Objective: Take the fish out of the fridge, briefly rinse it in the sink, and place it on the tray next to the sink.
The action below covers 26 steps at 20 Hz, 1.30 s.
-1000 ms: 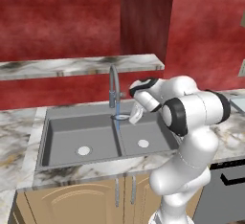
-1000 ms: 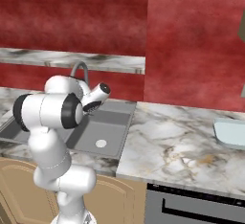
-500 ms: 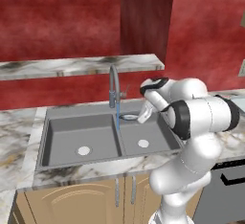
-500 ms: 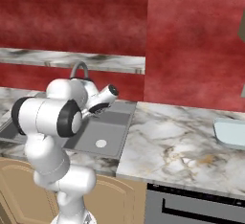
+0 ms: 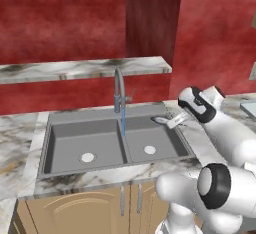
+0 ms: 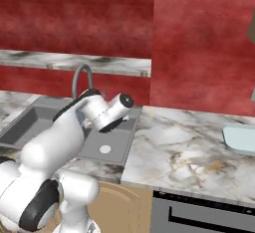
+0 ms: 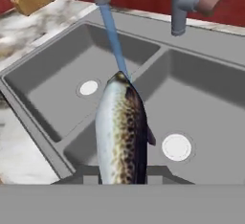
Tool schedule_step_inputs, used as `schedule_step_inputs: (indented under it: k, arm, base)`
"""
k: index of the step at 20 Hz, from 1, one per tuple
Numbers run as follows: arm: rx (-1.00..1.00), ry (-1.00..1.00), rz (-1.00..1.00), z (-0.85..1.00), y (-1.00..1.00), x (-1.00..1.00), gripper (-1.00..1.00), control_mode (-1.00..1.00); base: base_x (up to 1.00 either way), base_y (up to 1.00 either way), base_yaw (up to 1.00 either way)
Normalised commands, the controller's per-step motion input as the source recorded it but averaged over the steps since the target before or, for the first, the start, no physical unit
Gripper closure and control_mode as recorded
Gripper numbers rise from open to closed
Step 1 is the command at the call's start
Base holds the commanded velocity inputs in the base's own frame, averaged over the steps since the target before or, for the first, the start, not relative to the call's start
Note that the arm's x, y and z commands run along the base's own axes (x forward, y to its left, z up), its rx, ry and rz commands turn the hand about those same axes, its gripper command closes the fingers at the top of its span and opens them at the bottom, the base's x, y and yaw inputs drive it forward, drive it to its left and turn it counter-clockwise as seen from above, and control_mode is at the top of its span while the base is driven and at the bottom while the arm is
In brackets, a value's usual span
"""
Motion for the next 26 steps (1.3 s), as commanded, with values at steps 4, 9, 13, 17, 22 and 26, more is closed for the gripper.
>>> schedule_step_inputs:
  k: [4, 9, 13, 17, 22, 26]
  arm:
    - [0.0, 0.19, -0.49, 1.0, -0.6, -0.82, 1.0, -1.0]
    - [0.0, 0.3, -0.47, 0.97, -0.6, -0.81, 1.0, -1.0]
    - [-0.24, 0.17, -0.36, 0.99, -0.2, -0.71, 1.0, -1.0]
    - [-0.43, 0.01, -0.29, 0.64, 0.04, -0.44, 1.0, -1.0]
    - [-0.21, -0.15, -0.04, 0.01, 0.1, -0.07, 1.0, -1.0]
    - [0.02, -0.01, -0.02, 0.0, -0.27, -0.49, 1.0, 1.0]
  base:
    - [0.0, 0.0, 0.0]
    - [0.0, 0.0, 0.0]
    - [0.0, 0.0, 0.0]
    - [0.0, 0.0, 0.0]
    - [0.0, 0.0, 0.0]
    - [-0.25, -0.25, -0.03]
